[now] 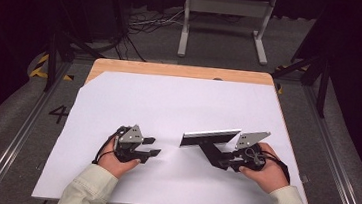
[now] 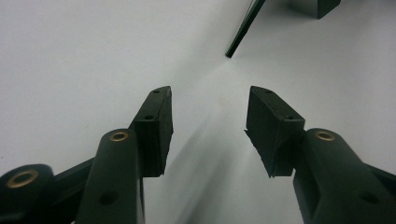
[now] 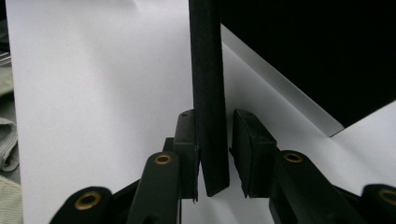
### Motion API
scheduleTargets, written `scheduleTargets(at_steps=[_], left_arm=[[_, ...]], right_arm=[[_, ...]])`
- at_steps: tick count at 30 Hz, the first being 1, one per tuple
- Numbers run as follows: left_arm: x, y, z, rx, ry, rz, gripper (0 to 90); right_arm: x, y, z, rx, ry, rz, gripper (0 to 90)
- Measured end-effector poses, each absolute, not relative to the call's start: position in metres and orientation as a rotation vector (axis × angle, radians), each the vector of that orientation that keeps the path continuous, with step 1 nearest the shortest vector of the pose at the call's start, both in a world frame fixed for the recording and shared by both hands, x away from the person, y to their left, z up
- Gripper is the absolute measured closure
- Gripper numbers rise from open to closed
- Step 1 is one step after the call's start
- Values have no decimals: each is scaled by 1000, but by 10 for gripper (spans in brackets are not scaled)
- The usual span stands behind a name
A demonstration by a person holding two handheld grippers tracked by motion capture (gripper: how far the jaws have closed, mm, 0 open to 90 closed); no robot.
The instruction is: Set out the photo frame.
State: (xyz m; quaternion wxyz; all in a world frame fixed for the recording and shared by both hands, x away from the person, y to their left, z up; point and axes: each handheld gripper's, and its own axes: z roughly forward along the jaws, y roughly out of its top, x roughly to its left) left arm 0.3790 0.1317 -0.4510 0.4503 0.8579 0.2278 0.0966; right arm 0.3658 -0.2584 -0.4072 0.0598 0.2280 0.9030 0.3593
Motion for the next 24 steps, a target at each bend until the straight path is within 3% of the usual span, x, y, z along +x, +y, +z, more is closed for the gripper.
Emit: scheduleTargets(at_steps=[8,16,24], left_arm=[[385,124,-446,2126,531,276,533],[388,114,-442,2134,522,325,665],[392,112,-442,2105,555,318,671]], right_arm=[[358,-271,-397,703,2665,1133,704],[350,-285,-388,713,2579,1175,706],[347,-298,-380,741,2424,1231,699]])
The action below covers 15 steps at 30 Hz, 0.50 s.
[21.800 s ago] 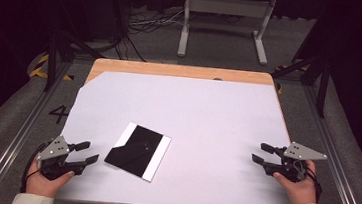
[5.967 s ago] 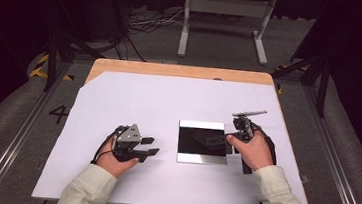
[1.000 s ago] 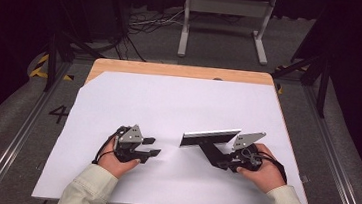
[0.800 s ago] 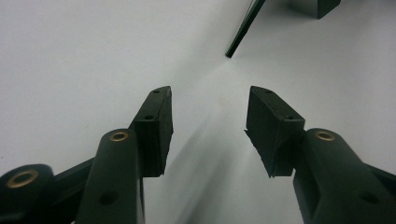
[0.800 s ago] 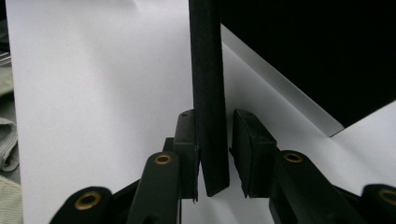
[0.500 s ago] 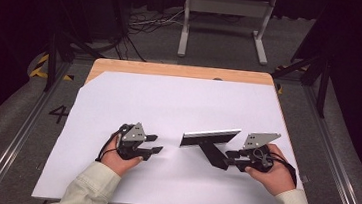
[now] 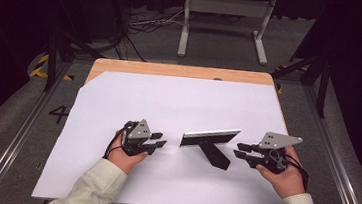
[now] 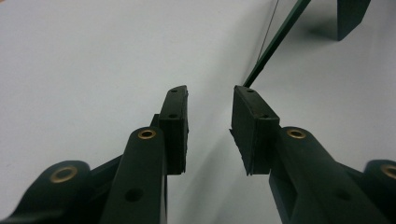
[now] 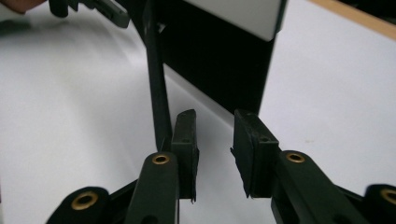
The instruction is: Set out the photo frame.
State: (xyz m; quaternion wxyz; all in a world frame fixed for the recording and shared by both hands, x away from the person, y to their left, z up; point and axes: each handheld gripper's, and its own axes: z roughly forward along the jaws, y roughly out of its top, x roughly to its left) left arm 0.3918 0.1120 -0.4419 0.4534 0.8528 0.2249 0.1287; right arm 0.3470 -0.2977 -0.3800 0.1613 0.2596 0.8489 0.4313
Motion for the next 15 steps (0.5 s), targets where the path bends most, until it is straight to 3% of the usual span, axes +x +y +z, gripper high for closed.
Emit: scheduleTargets(at_steps=[15], left_arm=[[395,107,-445,2129,572,335,715]], right_arm=[[350,-316,-378,816,2243,1232,599]])
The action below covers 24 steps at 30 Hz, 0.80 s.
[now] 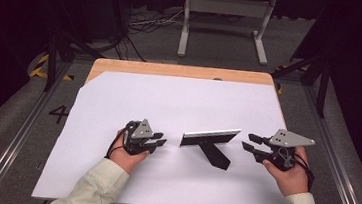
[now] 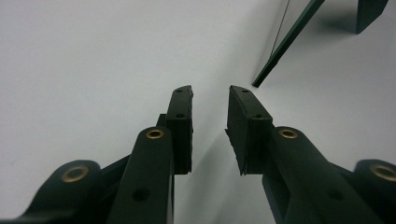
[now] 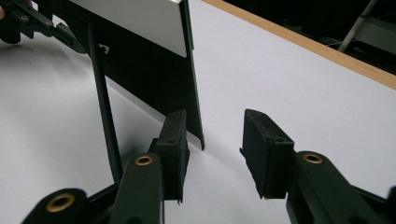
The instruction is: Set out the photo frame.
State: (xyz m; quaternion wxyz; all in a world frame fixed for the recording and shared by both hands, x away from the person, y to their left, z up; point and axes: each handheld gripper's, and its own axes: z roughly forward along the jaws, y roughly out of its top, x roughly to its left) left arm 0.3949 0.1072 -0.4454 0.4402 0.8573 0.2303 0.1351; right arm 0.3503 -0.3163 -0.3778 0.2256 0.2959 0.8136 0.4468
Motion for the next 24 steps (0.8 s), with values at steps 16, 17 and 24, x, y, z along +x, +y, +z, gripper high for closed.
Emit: scheduleTargets(at_steps=[16,17,24], left_arm=[[410,92,-447,2148,582,259,729],[411,91,-447,2149,582,258,729],[415,91,-447,2136,593,230,731]], right_arm=[[352,-332,-380,836,2266,1174,617],[352,-333,-380,843,2266,1165,621],[355,-341,-382,863,2259,1139,614]])
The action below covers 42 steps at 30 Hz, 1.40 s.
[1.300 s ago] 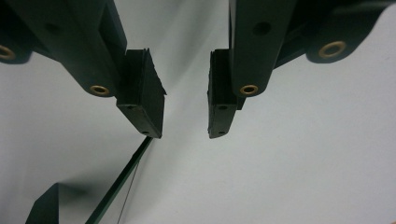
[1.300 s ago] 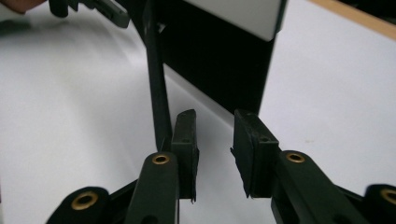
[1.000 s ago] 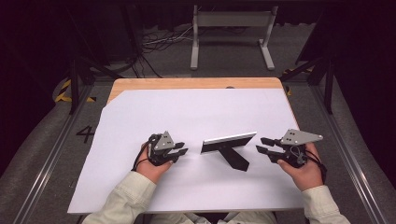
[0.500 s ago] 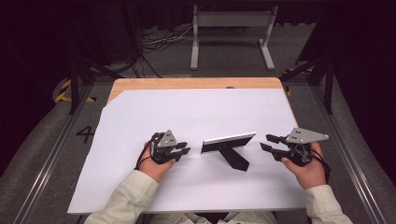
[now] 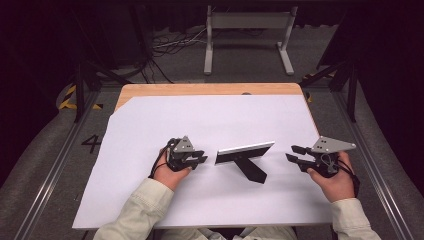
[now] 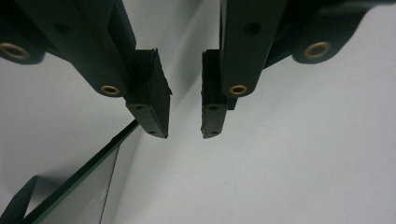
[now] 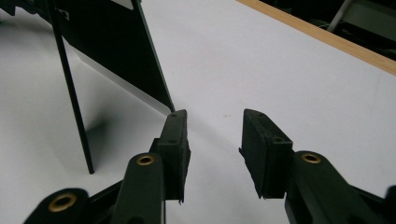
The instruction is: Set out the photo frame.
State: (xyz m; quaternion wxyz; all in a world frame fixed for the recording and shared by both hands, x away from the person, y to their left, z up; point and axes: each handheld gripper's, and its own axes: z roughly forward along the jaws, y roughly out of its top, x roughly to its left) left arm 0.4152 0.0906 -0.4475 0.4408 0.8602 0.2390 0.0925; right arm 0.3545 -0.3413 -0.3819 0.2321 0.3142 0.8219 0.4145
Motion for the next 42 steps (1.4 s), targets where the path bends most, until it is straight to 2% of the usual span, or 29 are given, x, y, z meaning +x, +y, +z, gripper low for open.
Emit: scheduleTargets(at_steps=[10,24,30,42], left_arm=[[425,71,-452,2195,593,254,785],[422,54,-450,2291,504,199,900],[420,52,-450,2309,447,232,900],[413,50,-447,2338,389,162,900]], right_arm=[[354,-345,-382,897,2255,1169,700],[352,-344,-379,883,2282,1182,702],[352,-344,-378,880,2292,1199,699],[352,-345,-376,876,2303,1213,699]])
